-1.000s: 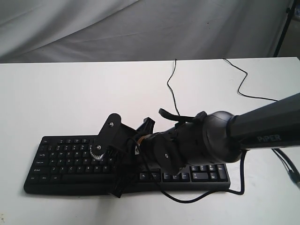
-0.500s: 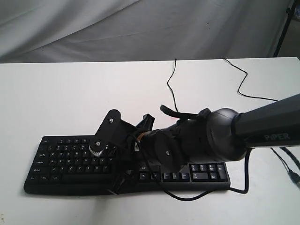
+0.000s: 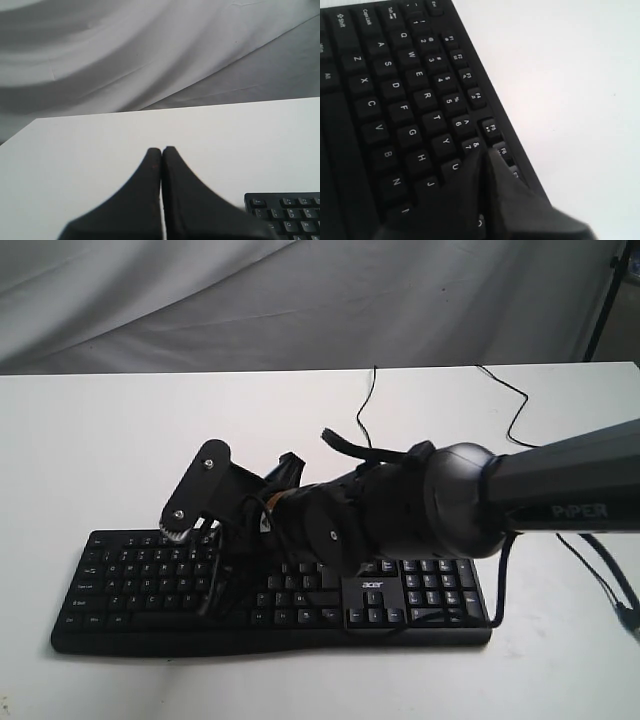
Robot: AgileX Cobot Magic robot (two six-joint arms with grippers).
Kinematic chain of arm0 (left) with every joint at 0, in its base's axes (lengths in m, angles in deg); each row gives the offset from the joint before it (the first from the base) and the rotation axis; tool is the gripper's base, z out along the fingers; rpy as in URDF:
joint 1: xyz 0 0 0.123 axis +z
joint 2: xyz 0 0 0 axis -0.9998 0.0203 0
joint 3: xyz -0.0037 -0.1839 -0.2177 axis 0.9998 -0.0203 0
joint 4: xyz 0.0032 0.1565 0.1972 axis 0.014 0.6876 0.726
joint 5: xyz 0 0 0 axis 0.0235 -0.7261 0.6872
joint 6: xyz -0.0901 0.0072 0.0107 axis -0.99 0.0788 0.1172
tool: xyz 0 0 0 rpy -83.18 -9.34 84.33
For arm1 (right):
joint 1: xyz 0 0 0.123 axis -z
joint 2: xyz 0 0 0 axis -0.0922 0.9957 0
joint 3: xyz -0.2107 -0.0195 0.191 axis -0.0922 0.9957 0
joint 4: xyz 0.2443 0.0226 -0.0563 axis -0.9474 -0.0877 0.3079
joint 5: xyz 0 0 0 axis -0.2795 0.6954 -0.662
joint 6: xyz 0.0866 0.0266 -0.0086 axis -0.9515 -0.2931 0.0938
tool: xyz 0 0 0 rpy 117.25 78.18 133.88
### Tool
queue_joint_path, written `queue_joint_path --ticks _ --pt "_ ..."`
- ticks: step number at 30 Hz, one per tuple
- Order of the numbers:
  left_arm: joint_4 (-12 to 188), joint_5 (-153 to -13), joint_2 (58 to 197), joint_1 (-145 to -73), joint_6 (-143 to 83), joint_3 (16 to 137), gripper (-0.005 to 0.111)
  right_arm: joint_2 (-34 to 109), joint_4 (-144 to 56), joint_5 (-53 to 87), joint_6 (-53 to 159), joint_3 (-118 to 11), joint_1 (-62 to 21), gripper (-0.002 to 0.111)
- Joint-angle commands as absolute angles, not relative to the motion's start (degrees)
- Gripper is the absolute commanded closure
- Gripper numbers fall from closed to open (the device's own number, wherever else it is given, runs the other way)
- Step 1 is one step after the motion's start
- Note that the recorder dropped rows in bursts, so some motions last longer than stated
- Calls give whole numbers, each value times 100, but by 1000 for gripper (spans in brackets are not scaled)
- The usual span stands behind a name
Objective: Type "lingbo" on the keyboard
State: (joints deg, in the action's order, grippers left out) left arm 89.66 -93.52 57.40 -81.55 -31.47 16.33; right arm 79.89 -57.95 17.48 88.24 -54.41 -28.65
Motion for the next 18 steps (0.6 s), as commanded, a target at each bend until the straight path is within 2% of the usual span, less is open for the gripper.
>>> queue_joint_path --ticks 1,18 --pt "8962 -9327 5758 -8177 -3163 1603 106 8134 -5731 1795 8841 -5474 -2885 108" --pt "8962 -9327 5758 -8177 -3163 1603 106 8341 -5690 1554 8841 -5474 -2885 108"
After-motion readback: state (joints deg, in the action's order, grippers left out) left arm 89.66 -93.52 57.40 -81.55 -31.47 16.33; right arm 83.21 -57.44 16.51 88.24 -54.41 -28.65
